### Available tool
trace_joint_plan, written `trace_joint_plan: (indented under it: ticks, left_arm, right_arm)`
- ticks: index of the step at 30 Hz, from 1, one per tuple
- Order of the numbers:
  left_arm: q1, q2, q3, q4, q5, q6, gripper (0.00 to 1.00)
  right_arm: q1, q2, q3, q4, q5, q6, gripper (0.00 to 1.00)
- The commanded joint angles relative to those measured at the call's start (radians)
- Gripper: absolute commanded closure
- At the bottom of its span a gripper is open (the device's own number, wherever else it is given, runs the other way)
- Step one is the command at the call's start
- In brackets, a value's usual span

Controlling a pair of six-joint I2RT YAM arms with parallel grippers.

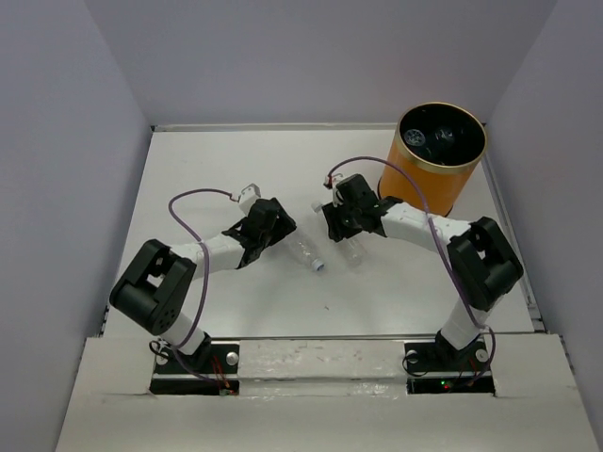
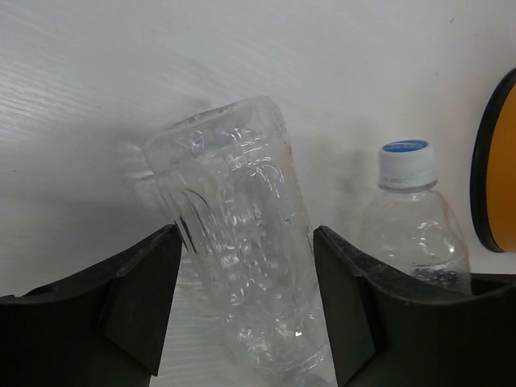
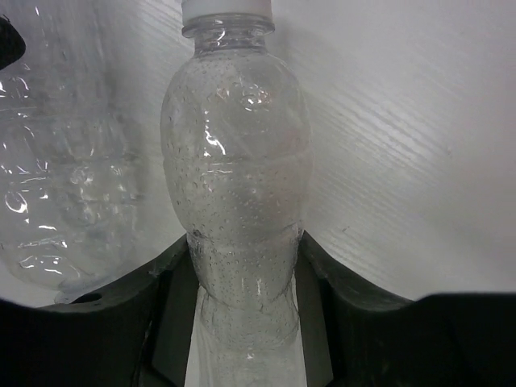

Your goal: Put the plastic bottles in the bin

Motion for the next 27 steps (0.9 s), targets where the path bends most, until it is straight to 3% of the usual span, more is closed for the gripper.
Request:
trace_joint_plan:
  ticks: [1,4,8,13,20,22,23,24,27]
  left_arm:
    - [0.009,-0.047,-0.018,-0.028,-0.081,0.061,0.37]
    - [0.009,-0.044,-0.018,-0.028,-0.077,0.070,0.45]
    - [0.009,-0.108,-0.024,-0.027,-0.061,0.092,0.46]
    - [0.007,-0.292,-0.004,-0.048,-0.071,0.141,0.46]
    - [-0.005,-0.415,0.140,-0.054,-0.057,0.192,0.47]
    - [-0.014,-0.409,0.185,-0.054,-0.051,0.207,0.47]
    - [-0.019,-0.403,0.234,-0.054,-0.049,0.216,0.47]
    - [-0.031,-0.397,0.263,-0.056,-0.051,0.224,0.47]
    - [-0.057,-0.359,0.378,-0.053,-0.057,0.241,0.47]
  right_arm:
    - [0.010,-0.196,0.054,0.033,0.083,0.027,0.69]
    - [0.010,-0.330,0.117,0.045,0.207,0.004,0.69]
    - [-0.059,-0.424,0.247,0.098,0.378,-0.060,0.74]
    - [-0.321,-0.467,0.317,0.275,0.367,-0.059,0.74]
    - [-0.475,-0.375,0.257,0.483,0.405,-0.060,0.71]
    - [-0.509,-0.350,0.220,0.513,0.398,-0.016,0.59]
    - [-0.526,-0.346,0.211,0.510,0.384,0.001,0.47]
    - [-0.553,-0.349,0.188,0.499,0.364,0.024,0.23]
    - [-0.563,-0.387,0.163,0.458,0.294,0.092,0.08]
